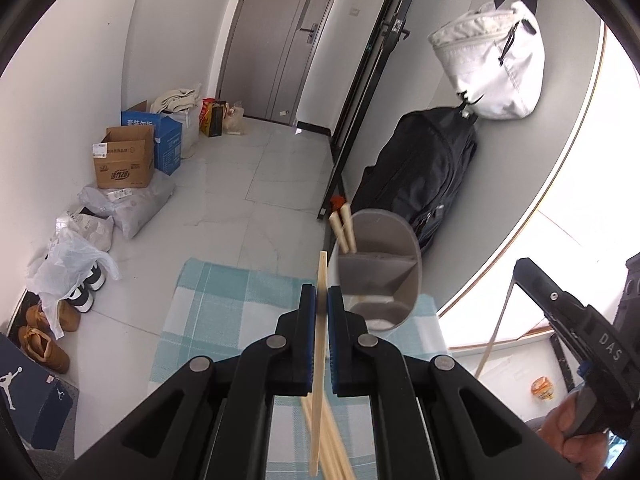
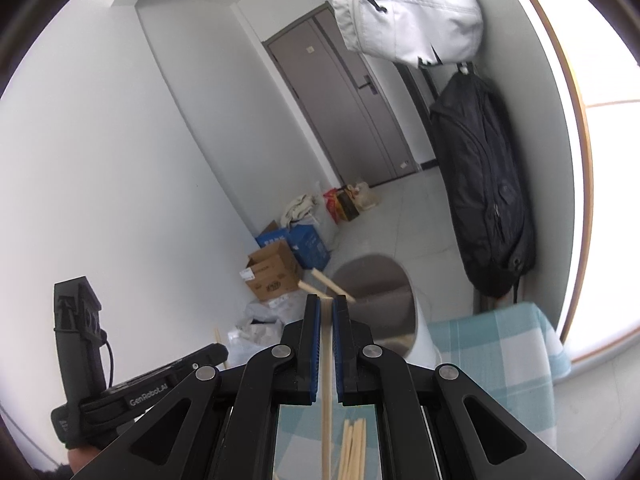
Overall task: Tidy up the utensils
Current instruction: 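Raise both grippers with their chopsticks up over the caddy opening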
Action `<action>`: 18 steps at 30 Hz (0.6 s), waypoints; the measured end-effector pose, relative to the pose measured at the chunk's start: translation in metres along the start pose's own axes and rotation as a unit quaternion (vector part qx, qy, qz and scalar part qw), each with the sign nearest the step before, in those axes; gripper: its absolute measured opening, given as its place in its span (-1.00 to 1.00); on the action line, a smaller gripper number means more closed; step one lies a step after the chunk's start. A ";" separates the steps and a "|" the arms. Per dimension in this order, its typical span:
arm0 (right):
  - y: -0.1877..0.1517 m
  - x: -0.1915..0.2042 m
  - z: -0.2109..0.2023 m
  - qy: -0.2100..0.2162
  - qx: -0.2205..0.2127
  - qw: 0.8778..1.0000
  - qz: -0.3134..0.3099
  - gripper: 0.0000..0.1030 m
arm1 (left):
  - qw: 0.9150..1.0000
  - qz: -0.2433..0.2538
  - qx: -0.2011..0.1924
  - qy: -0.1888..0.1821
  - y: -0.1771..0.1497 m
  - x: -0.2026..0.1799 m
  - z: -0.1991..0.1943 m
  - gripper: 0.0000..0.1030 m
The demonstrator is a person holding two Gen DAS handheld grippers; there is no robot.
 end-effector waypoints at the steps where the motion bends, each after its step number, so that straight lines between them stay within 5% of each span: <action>1: 0.008 0.003 -0.001 0.000 -0.005 1.000 -0.007 -0.90 | 1.000 0.000 -0.006 -0.004 0.008 -0.005 -0.004 -0.97; 18: 0.125 0.022 0.032 0.004 -0.053 0.997 -0.063 -0.90 | 0.996 -0.007 -0.084 -0.037 0.115 -0.046 -0.008 -0.97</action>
Point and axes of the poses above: each gripper's, at about its wrist camera, not at the fingertips, and z roughly the way its jaws point, x to its left, y to its top, the point moved 8 cm from there along z, roughly the way its jaws point, and after that the axes turned 1 degree about y, right-handed, at the moved point
